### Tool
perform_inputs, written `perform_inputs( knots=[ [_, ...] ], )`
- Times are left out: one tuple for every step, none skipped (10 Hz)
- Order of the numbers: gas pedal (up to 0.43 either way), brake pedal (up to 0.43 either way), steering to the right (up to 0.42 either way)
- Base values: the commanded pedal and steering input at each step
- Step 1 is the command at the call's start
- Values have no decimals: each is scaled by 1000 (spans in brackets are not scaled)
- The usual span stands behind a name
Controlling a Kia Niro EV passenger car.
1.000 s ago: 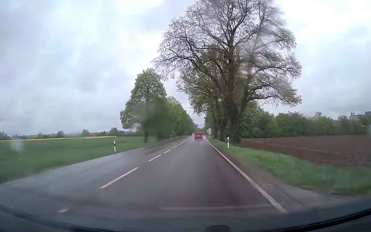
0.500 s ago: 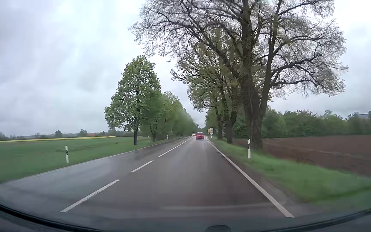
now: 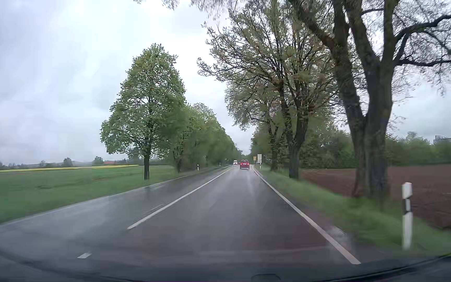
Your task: Follow the waypoints while adhering to traffic rules and regulations
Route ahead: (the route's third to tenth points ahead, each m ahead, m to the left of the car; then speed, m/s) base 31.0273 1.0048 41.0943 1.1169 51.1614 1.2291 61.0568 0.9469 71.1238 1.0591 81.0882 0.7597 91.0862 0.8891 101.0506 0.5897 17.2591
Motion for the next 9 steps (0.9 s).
perform_inputs(
  knots=[
    [0, 0, -1],
    [0, 0, -1],
    [0, 0, -1],
    [0, 0, -1],
    [0, 0, 0],
    [0, 0, 0],
    [0, 0, 0],
    [0, 0, 0],
    [59, 0, 0]
  ],
)
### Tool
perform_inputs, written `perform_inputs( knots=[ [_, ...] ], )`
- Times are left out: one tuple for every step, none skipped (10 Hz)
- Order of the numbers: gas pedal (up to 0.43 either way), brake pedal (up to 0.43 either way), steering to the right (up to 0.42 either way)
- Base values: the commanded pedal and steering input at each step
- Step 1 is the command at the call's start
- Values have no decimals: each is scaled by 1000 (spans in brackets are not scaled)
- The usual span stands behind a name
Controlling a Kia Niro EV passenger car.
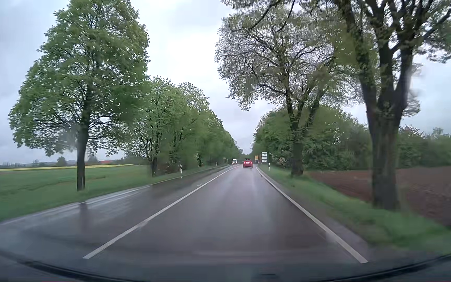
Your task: Follow the waypoints while adhering to traffic rules and regulations
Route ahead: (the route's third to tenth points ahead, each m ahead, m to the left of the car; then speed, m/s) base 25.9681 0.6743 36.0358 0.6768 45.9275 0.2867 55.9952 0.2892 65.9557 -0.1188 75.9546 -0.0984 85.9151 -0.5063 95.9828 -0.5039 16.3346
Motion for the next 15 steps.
perform_inputs(
  knots=[
    [79, 0, 1],
    [87, 0, 1],
    [87, 0, 1],
    [87, 0, 1],
    [87, 0, 1],
    [110, 0, 1],
    [138, 0, 1],
    [138, 0, 1],
    [138, 0, 1],
    [138, 0, 1],
    [138, 0, 2],
    [138, 0, 2],
    [138, 0, 3],
    [138, 0, 3],
    [138, 0, 3]
  ],
)
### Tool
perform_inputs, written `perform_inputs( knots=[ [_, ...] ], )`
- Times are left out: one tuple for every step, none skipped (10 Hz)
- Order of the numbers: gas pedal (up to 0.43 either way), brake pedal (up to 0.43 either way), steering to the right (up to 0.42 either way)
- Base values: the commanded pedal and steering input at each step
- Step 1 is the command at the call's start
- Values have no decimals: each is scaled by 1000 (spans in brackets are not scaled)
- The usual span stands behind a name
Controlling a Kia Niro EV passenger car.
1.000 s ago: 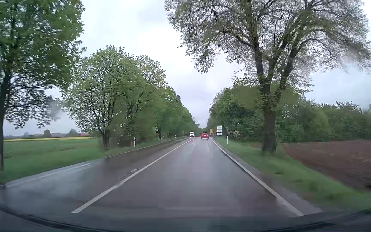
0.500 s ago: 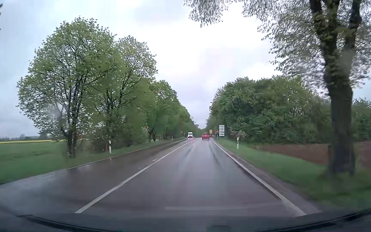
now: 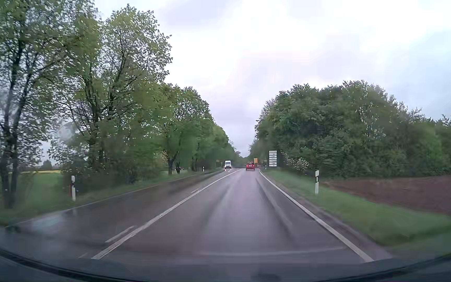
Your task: Follow the waypoints while adhering to traffic rules and regulations
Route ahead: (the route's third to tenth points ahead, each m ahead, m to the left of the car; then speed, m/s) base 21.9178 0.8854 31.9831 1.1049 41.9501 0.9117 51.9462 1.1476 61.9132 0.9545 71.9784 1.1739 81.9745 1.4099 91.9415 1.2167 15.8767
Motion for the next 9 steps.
perform_inputs(
  knots=[
    [138, 0, 3],
    [138, 0, 3],
    [138, 0, 3],
    [130, 0, 3],
    [130, 0, 3],
    [118, 0, 3],
    [118, 0, 3],
    [110, 0, 3],
    [110, 0, 3]
  ],
)
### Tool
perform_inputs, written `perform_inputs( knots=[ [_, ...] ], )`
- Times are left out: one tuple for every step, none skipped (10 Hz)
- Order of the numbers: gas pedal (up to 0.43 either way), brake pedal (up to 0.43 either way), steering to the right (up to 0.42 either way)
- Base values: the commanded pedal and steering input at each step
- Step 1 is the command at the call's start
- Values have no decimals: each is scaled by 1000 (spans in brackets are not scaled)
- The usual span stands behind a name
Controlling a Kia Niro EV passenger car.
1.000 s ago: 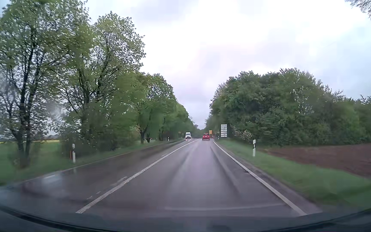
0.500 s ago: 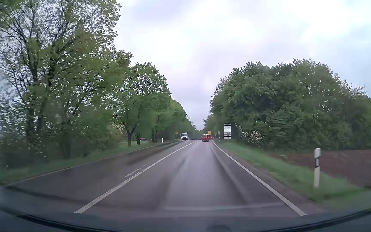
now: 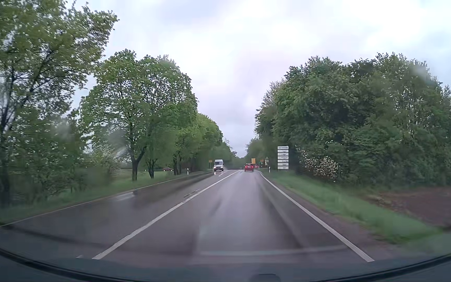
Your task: Follow the waypoints while adhering to traffic rules and regulations
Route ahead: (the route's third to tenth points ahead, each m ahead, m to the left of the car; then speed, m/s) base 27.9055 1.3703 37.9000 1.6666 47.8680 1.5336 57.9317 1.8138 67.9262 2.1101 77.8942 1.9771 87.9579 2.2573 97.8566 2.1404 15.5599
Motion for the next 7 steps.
perform_inputs(
  knots=[
    [110, 0, 3],
    [110, 0, 3],
    [110, 0, 3],
    [110, 0, 3],
    [110, 0, 3],
    [110, 0, 3],
    [110, 0, 3]
  ],
)
